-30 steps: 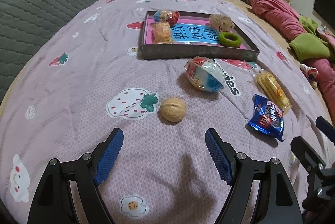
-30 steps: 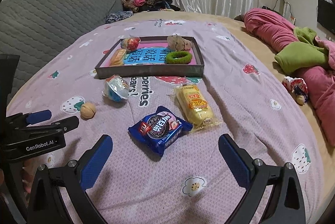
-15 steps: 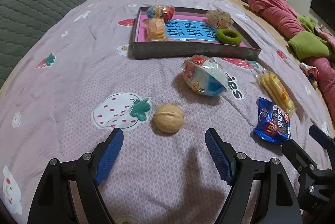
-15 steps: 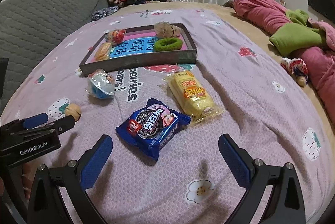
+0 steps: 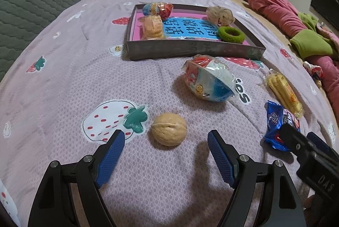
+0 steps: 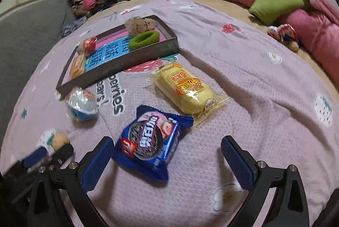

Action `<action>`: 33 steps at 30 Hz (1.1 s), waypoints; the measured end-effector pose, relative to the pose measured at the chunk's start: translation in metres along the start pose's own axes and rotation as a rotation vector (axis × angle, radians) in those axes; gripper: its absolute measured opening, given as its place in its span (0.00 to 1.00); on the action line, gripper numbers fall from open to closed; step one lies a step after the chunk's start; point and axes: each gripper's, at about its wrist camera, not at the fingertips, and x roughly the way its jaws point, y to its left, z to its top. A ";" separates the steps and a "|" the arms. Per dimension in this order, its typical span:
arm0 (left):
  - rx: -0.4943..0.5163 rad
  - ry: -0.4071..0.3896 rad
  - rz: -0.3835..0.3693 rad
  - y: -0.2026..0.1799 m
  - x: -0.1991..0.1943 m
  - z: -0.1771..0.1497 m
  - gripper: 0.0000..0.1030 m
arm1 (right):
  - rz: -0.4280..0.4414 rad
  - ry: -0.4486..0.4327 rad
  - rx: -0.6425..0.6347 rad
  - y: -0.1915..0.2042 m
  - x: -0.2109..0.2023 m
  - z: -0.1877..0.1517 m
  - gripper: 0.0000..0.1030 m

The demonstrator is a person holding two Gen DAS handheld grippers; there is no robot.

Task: Organize objects
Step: 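Grasp the walnut with the left tool while the right grasps the blue cookie pack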

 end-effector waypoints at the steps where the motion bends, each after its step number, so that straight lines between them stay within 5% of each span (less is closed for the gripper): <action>1: -0.004 0.003 -0.002 0.001 0.002 0.001 0.79 | -0.007 0.005 0.007 0.002 0.002 0.001 0.99; 10: -0.025 0.010 -0.025 0.009 0.015 0.007 0.79 | -0.091 0.014 0.032 0.012 0.023 0.002 0.97; 17: -0.057 0.016 -0.056 0.016 0.020 0.009 0.79 | -0.047 -0.011 -0.021 0.020 0.020 -0.002 0.68; 23: -0.043 0.017 -0.048 0.016 0.019 0.008 0.68 | -0.017 -0.013 -0.032 0.018 0.016 -0.004 0.62; 24: -0.042 0.018 -0.053 0.016 0.019 0.008 0.56 | -0.012 -0.013 -0.035 0.017 0.016 -0.004 0.62; 30: -0.030 0.021 -0.069 0.015 0.017 0.007 0.36 | 0.022 -0.014 -0.072 0.016 0.009 -0.008 0.60; 33: -0.017 0.022 -0.064 0.013 0.016 0.006 0.35 | 0.050 -0.011 -0.082 0.016 0.005 -0.010 0.59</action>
